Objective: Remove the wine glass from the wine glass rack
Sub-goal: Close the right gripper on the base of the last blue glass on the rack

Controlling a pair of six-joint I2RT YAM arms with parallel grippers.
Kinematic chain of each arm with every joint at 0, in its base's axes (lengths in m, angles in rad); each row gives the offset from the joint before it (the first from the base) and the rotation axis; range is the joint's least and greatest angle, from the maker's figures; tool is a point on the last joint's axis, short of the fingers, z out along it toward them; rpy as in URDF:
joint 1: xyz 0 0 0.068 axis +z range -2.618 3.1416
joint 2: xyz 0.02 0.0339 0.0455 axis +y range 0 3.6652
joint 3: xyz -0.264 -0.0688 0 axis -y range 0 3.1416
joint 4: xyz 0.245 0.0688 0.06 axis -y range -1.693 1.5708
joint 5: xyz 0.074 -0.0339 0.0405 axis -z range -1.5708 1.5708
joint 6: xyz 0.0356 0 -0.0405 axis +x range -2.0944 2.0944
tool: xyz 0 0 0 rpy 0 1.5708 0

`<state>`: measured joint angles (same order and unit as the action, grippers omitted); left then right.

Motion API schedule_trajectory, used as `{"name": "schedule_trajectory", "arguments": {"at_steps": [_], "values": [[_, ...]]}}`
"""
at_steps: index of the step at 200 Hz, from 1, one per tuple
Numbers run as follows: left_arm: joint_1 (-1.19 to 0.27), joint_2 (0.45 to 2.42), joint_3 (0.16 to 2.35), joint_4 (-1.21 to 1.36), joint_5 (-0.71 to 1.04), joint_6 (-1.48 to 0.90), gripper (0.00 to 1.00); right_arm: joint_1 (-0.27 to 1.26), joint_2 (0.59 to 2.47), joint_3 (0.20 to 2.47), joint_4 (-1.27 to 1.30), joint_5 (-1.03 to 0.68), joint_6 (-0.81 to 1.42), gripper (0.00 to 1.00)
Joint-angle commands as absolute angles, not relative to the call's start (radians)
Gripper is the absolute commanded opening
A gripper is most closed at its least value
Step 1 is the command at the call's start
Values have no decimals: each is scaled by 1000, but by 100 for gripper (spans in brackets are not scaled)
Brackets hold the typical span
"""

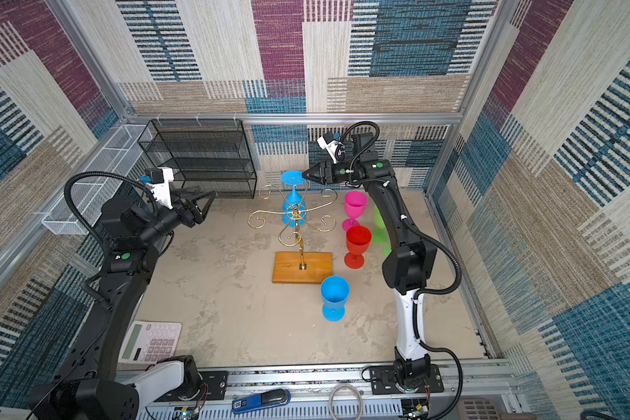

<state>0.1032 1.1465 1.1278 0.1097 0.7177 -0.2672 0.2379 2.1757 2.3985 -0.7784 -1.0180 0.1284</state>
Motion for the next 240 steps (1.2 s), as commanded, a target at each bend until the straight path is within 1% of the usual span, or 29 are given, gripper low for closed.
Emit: {"name": "schedule_trajectory", "arguments": {"at_steps": [1, 47, 72, 110, 141, 173, 196, 240], "values": [[109, 1148, 1124, 169, 746, -298, 75, 242, 2175, 2410, -769, -1029, 124, 54], [118, 1147, 1117, 185, 752, -314, 75, 247, 2180, 2438, -751, -1040, 153, 54], [120, 1148, 1113, 197, 756, -326, 75, 259, 2177, 2450, -766, -1012, 142, 57], [126, 1149, 1108, 215, 761, -342, 75, 277, 2183, 2460, -795, -956, 122, 57], [129, 1151, 1106, 224, 765, -350, 75, 287, 2200, 2494, -820, -941, 114, 49], [136, 1150, 1105, 233, 770, -356, 75, 288, 2198, 2497, -827, -921, 114, 38], [144, 1150, 1102, 242, 771, -367, 75, 288, 2197, 2497, -837, -915, 110, 32], [156, 1152, 1096, 265, 782, -388, 75, 288, 2186, 2497, -829, -907, 130, 22]]}}
